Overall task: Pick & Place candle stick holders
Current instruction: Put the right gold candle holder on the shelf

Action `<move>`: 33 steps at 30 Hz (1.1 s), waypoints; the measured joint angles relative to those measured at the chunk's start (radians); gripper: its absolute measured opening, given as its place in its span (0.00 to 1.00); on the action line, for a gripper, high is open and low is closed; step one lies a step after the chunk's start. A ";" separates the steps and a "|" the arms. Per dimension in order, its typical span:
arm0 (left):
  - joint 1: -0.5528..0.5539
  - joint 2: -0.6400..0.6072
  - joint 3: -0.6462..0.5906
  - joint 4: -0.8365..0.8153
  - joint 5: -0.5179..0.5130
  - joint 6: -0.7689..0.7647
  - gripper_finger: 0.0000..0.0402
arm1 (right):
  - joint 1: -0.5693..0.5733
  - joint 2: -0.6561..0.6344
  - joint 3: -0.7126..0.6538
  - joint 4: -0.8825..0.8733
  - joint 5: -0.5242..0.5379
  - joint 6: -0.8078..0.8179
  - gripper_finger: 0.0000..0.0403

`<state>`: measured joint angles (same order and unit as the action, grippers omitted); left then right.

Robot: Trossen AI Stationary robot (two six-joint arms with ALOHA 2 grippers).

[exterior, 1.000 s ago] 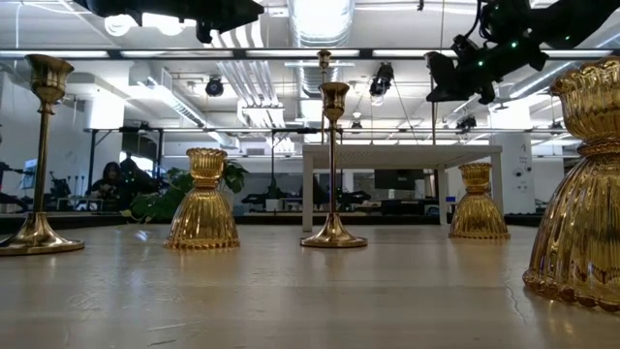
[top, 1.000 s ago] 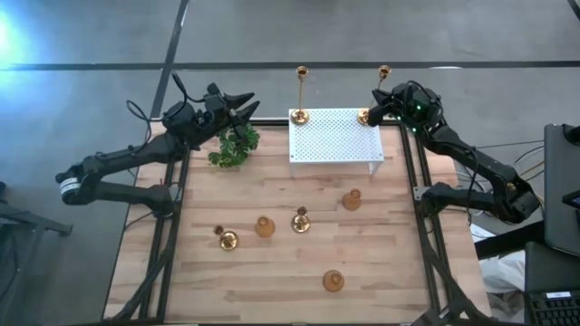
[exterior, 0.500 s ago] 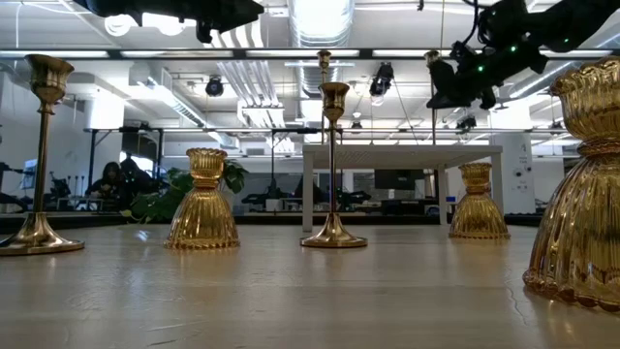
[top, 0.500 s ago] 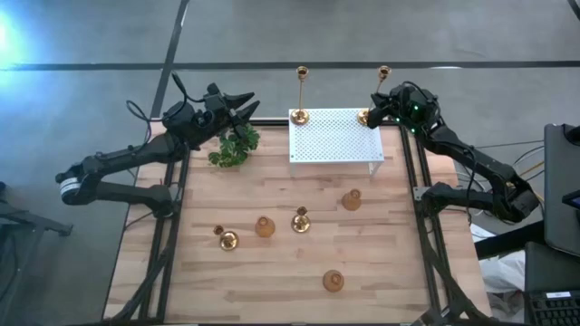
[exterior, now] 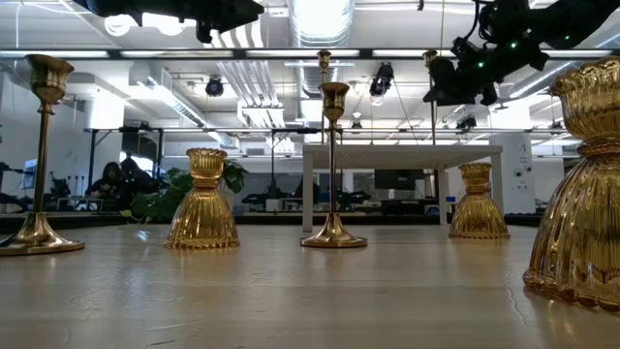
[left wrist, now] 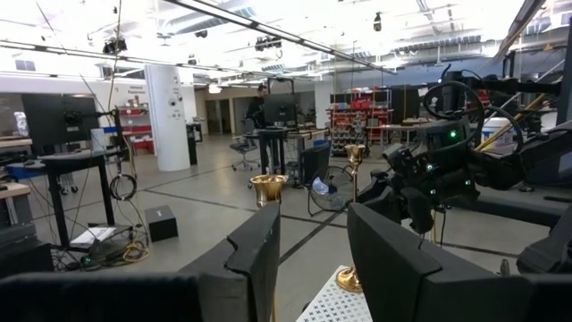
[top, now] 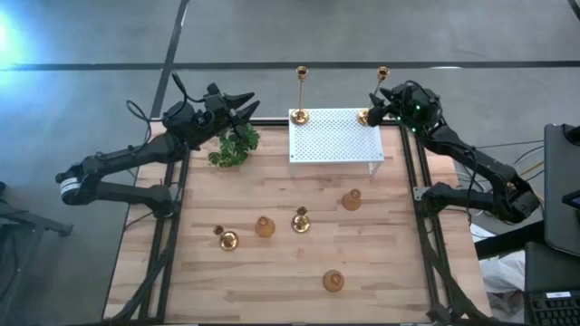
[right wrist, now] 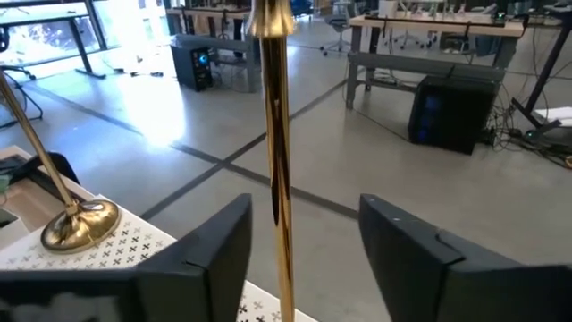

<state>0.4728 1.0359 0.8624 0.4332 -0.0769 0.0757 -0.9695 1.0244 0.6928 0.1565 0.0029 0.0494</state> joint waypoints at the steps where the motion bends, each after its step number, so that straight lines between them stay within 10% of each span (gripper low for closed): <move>1: 0.000 0.000 0.000 0.000 0.000 0.000 0.34 | 0.000 -0.004 0.005 -0.009 0.000 0.000 0.52; 17: 0.000 0.000 0.000 0.000 0.003 0.002 0.34 | 0.010 -0.363 0.139 -0.692 -0.050 0.087 0.56; 33: 0.000 -0.013 0.000 -0.001 -0.001 0.021 0.34 | 0.235 -0.656 0.200 -0.800 -0.165 0.409 0.36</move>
<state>0.4725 1.0226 0.8623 0.4320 -0.0780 0.0967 -0.7342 0.3689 0.8931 -0.6436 -0.1621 0.4583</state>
